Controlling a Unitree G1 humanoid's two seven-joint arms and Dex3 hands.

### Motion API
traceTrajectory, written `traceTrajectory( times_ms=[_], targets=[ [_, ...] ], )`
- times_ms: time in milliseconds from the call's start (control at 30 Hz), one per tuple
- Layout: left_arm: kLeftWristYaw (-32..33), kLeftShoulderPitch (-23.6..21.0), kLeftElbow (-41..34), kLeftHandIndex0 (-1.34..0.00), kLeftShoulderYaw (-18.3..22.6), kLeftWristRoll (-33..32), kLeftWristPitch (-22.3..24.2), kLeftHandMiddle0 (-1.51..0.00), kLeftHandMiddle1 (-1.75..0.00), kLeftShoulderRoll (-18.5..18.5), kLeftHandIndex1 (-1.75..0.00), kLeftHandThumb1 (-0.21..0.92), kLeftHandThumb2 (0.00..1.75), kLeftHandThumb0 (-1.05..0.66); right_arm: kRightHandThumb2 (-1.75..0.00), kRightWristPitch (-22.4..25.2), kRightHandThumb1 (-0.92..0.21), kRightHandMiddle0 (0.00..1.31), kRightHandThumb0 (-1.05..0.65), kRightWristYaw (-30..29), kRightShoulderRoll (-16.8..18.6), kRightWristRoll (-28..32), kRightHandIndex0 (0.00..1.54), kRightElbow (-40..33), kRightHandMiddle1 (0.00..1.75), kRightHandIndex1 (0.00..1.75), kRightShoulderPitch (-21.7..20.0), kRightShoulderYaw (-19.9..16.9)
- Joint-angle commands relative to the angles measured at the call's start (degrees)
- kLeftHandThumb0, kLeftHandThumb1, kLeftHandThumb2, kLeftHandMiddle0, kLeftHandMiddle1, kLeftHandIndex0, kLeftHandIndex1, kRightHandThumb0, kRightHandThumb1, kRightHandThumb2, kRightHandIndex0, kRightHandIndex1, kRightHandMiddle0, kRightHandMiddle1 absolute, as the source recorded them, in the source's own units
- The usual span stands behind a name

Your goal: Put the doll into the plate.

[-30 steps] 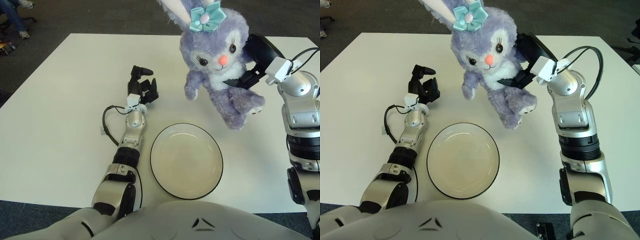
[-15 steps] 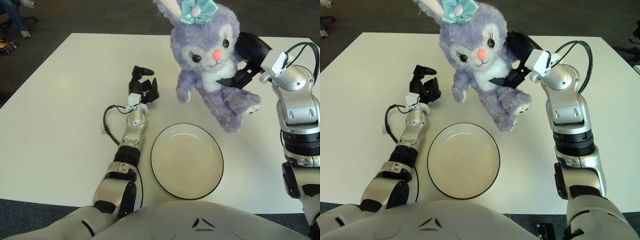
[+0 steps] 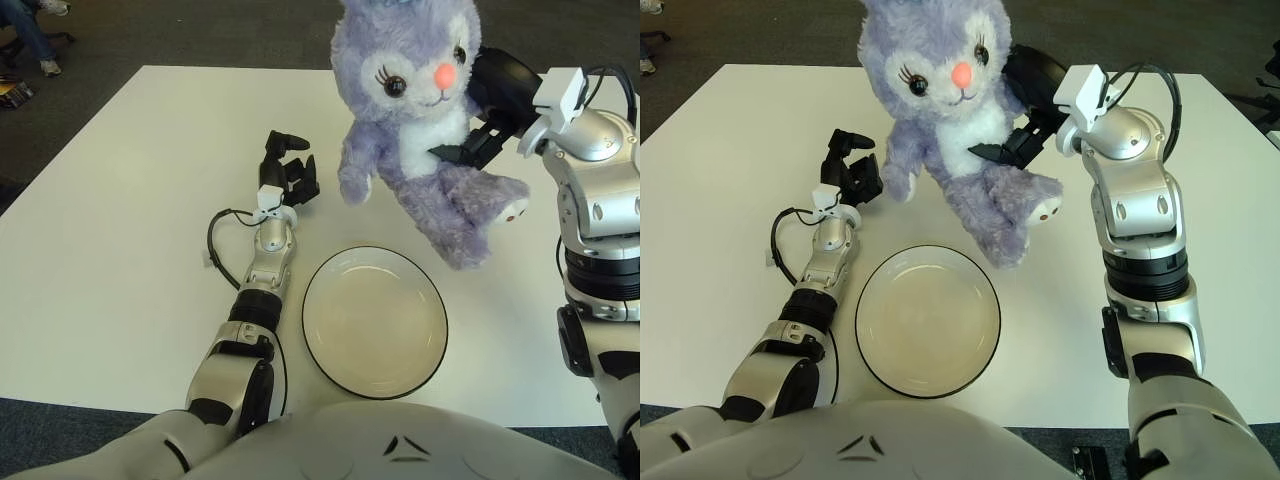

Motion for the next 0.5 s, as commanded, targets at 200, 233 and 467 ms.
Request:
traceTrajectory(
  times_ms=[200, 233, 467],
  targets=[
    [-0.6, 2.6, 2.5, -0.37, 0.3, -0.3, -0.8, -1.04, -1.75, 0.6, -1.75, 0.64, 0.91, -0.39, -1.49, 8.1, -0.17, 0.93, 0.53, 2.5, 3.1, 13.6, 0.73, -5.4, 1.75, 1.75, 5.4, -4.0],
    [-0.7, 2.6, 2.5, -0.37, 0.3, -0.4, -0.8, -1.05, -1.75, 0.6, -1.75, 0.64, 0.91, -0.39, -1.49, 8.9, -0.17, 0.93, 0.52, 2.4, 3.2, 14.7, 0.73, -5.8, 1.75, 1.75, 5.5, -4.3],
    [-1.4, 2.6, 2.7, -0.37, 0.1, -0.4, -0.9, -1.05, -1.75, 1.1, -1.75, 0.63, 0.91, -0.39, -1.48, 11.9, -0.18, 0.91, 0.52, 0.5, 3.2, 18.8, 0.72, -8.5, 1.75, 1.75, 5.9, -5.4]
  ],
)
